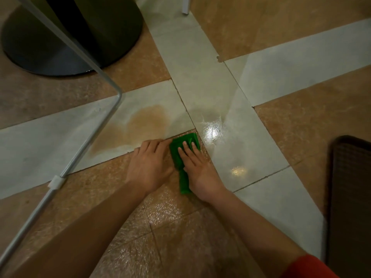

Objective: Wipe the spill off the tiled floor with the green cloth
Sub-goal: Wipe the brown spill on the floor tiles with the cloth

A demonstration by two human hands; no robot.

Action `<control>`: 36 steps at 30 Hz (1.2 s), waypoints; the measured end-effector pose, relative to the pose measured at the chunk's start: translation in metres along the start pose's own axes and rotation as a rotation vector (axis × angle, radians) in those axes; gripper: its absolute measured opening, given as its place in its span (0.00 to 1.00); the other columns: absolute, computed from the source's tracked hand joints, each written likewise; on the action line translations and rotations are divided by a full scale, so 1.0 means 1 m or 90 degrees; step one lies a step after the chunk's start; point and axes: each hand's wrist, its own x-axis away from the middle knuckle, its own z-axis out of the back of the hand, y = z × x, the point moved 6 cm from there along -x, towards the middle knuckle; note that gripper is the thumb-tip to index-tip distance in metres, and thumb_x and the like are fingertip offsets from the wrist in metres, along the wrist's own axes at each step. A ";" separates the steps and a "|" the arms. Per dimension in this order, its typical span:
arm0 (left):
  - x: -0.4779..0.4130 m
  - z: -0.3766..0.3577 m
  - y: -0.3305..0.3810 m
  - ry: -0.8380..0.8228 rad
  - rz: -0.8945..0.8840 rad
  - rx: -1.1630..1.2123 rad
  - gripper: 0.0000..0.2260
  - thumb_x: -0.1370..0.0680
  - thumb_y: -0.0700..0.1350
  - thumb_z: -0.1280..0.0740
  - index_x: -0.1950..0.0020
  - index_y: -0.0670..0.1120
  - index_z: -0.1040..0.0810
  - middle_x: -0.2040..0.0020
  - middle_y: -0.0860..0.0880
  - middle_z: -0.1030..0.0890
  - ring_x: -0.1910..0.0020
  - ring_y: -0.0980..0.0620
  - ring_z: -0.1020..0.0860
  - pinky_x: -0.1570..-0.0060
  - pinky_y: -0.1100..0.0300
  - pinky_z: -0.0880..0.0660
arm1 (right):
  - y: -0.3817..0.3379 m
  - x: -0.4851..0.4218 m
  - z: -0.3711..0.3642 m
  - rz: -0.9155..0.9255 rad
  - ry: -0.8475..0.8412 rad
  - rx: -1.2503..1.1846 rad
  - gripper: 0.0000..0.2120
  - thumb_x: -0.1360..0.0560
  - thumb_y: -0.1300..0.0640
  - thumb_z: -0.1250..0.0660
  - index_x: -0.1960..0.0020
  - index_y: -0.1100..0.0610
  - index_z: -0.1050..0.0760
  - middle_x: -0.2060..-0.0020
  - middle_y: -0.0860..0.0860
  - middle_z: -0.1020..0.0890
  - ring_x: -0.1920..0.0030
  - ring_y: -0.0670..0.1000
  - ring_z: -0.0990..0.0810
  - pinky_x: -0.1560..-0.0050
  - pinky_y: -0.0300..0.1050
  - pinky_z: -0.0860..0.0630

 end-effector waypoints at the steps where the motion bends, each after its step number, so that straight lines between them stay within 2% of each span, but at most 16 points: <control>1: 0.001 0.000 0.001 -0.004 -0.003 -0.008 0.29 0.28 0.52 0.33 0.29 0.50 0.35 0.35 0.48 0.28 0.36 0.47 0.32 0.42 0.53 0.34 | 0.003 -0.003 0.002 -0.017 0.003 0.010 0.31 0.21 0.60 0.42 0.24 0.58 0.53 0.24 0.54 0.52 0.26 0.54 0.61 0.26 0.51 0.64; 4: 0.002 0.002 0.001 -0.019 -0.003 -0.015 0.30 0.28 0.53 0.34 0.28 0.49 0.37 0.34 0.48 0.29 0.35 0.47 0.34 0.40 0.53 0.35 | 0.010 -0.016 0.006 -0.164 0.005 -0.001 0.35 0.22 0.61 0.42 0.23 0.58 0.60 0.24 0.54 0.59 0.24 0.55 0.63 0.28 0.47 0.67; 6: 0.003 0.004 0.001 -0.020 0.002 -0.017 0.30 0.28 0.53 0.34 0.28 0.50 0.38 0.33 0.48 0.30 0.35 0.48 0.35 0.38 0.53 0.36 | 0.002 -0.018 0.005 -0.213 -0.004 0.016 0.36 0.22 0.61 0.43 0.24 0.58 0.65 0.24 0.54 0.62 0.25 0.56 0.65 0.28 0.49 0.67; 9: 0.002 0.006 0.005 -0.010 0.008 0.001 0.27 0.25 0.55 0.37 0.28 0.51 0.39 0.33 0.50 0.31 0.34 0.50 0.36 0.38 0.55 0.37 | -0.020 -0.005 -0.008 -0.112 -0.024 0.035 0.33 0.21 0.59 0.47 0.24 0.57 0.64 0.24 0.54 0.61 0.25 0.56 0.66 0.28 0.51 0.67; 11: 0.002 0.005 0.008 -0.002 0.012 0.015 0.25 0.24 0.54 0.40 0.28 0.51 0.38 0.33 0.50 0.30 0.35 0.50 0.36 0.39 0.56 0.37 | -0.029 0.012 -0.015 -0.010 -0.028 0.001 0.32 0.22 0.59 0.44 0.23 0.57 0.57 0.24 0.54 0.55 0.26 0.54 0.64 0.26 0.53 0.63; 13: 0.006 0.004 0.011 -0.005 0.006 0.021 0.25 0.24 0.53 0.39 0.28 0.51 0.38 0.34 0.50 0.29 0.36 0.50 0.35 0.39 0.56 0.37 | -0.026 0.017 -0.013 0.038 -0.038 -0.024 0.33 0.24 0.61 0.39 0.24 0.58 0.51 0.24 0.55 0.49 0.26 0.53 0.61 0.26 0.53 0.59; 16: 0.014 0.002 0.012 -0.026 -0.006 0.008 0.26 0.25 0.53 0.38 0.28 0.50 0.38 0.33 0.49 0.31 0.34 0.49 0.35 0.37 0.55 0.39 | -0.014 0.001 -0.005 -0.020 -0.054 0.001 0.33 0.22 0.61 0.42 0.23 0.56 0.56 0.23 0.53 0.55 0.25 0.53 0.63 0.25 0.48 0.61; 19: 0.021 0.004 0.009 -0.031 -0.006 -0.008 0.26 0.24 0.54 0.39 0.28 0.50 0.39 0.31 0.49 0.32 0.33 0.49 0.36 0.36 0.55 0.40 | -0.010 -0.017 -0.004 -0.094 -0.074 0.009 0.34 0.21 0.60 0.44 0.24 0.55 0.63 0.24 0.52 0.61 0.25 0.54 0.65 0.25 0.49 0.63; 21: 0.022 0.005 0.005 -0.032 0.006 -0.011 0.27 0.25 0.54 0.39 0.27 0.51 0.39 0.31 0.50 0.33 0.33 0.49 0.37 0.37 0.55 0.39 | -0.014 -0.014 -0.005 -0.092 -0.067 -0.004 0.34 0.21 0.61 0.45 0.24 0.56 0.62 0.24 0.52 0.60 0.25 0.54 0.65 0.25 0.51 0.62; 23: 0.021 0.006 0.003 -0.030 0.013 -0.008 0.27 0.25 0.54 0.39 0.27 0.51 0.40 0.32 0.50 0.32 0.34 0.49 0.36 0.38 0.55 0.39 | -0.021 0.001 -0.007 -0.042 -0.041 -0.014 0.33 0.22 0.61 0.43 0.23 0.57 0.58 0.23 0.53 0.57 0.25 0.54 0.63 0.25 0.51 0.63; 27: 0.022 0.008 0.004 -0.020 0.019 0.001 0.27 0.25 0.53 0.38 0.28 0.50 0.39 0.35 0.49 0.30 0.36 0.49 0.35 0.39 0.54 0.38 | -0.025 0.021 -0.008 0.041 -0.035 -0.012 0.33 0.23 0.62 0.40 0.24 0.57 0.52 0.24 0.53 0.51 0.27 0.51 0.63 0.29 0.46 0.64; 29: 0.025 0.009 0.006 -0.021 0.008 -0.009 0.27 0.25 0.54 0.38 0.28 0.50 0.39 0.34 0.50 0.31 0.35 0.49 0.36 0.39 0.55 0.39 | -0.019 0.012 -0.006 0.022 -0.047 0.005 0.31 0.21 0.61 0.42 0.23 0.56 0.54 0.23 0.52 0.53 0.25 0.52 0.62 0.27 0.45 0.64; 33: 0.029 0.011 0.004 -0.033 -0.009 -0.022 0.29 0.26 0.53 0.36 0.27 0.51 0.41 0.33 0.50 0.32 0.35 0.49 0.37 0.38 0.55 0.40 | -0.010 -0.007 -0.001 -0.094 -0.047 -0.008 0.33 0.21 0.63 0.44 0.23 0.56 0.59 0.23 0.52 0.58 0.24 0.54 0.63 0.25 0.49 0.61; 36: 0.030 0.015 0.000 -0.014 -0.003 0.002 0.28 0.27 0.52 0.35 0.28 0.50 0.38 0.36 0.49 0.29 0.37 0.48 0.35 0.39 0.53 0.37 | -0.018 0.003 -0.005 -0.081 -0.035 0.020 0.34 0.21 0.61 0.44 0.24 0.56 0.62 0.24 0.53 0.59 0.26 0.54 0.67 0.26 0.51 0.66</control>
